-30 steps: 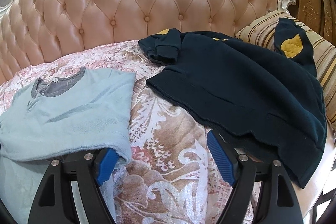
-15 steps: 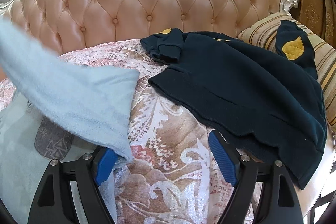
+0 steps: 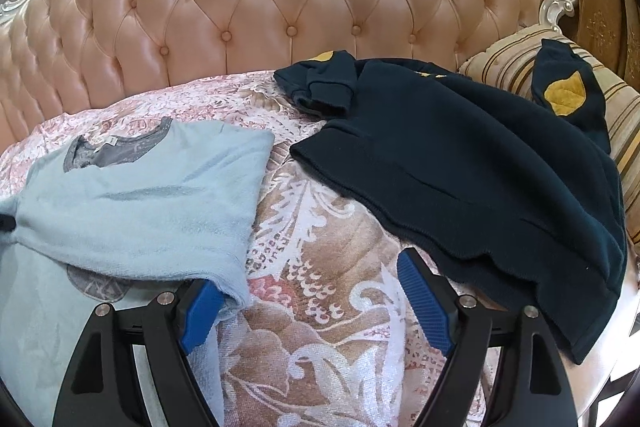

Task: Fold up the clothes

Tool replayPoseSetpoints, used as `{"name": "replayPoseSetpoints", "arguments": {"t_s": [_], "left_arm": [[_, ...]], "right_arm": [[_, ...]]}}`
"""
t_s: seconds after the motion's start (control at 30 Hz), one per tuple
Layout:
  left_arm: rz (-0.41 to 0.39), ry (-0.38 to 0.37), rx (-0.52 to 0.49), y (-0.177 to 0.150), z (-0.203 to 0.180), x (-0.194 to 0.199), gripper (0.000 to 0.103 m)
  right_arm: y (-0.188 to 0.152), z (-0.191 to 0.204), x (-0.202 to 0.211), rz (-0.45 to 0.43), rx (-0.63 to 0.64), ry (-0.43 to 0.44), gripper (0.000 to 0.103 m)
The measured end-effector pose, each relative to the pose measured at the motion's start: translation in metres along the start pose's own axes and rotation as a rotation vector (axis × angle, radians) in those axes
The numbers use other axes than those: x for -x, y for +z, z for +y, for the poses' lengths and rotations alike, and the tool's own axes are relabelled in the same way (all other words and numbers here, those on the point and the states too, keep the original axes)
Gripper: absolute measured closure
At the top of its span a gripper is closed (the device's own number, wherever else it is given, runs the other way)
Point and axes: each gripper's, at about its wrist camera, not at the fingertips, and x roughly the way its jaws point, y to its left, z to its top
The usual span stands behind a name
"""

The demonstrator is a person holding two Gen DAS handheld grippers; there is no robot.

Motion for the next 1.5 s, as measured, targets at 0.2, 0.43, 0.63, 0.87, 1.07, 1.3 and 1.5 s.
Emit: {"name": "replayPoseSetpoints", "arguments": {"t_s": [0.2,0.43,0.63,0.87,1.07,1.3,1.5], "left_arm": [[0.048,-0.093,0.058,-0.001,0.007,0.014,0.092],[-0.004,-0.309,0.274,0.009,0.042,0.025,0.09],[0.013,-0.55,0.495,-0.001,0.067,0.0,0.085],[0.096,-0.499,0.475,-0.029,0.065,-0.006,0.083],[0.011,-0.632,0.635,-0.022,0.086,-0.012,0.063],[0.002,-0.676,0.691,-0.018,0.098,-0.019,0.05],[-0.015,-0.671,0.703,-0.013,0.103,-0.024,0.055]], "right_arm": [[0.0,0.0,-0.001,0.004,-0.002,-0.01,0.018],[0.0,-0.001,-0.001,0.005,-0.006,-0.009,0.018],[0.0,-0.002,-0.001,0.004,-0.007,-0.009,0.018],[-0.001,-0.002,-0.002,0.003,-0.011,-0.009,0.017],[0.0,-0.001,-0.002,0.004,-0.007,-0.014,0.017],[0.0,-0.001,-0.001,0.002,-0.005,-0.019,0.017],[0.0,-0.001,-0.001,0.003,-0.006,-0.019,0.017]]}}
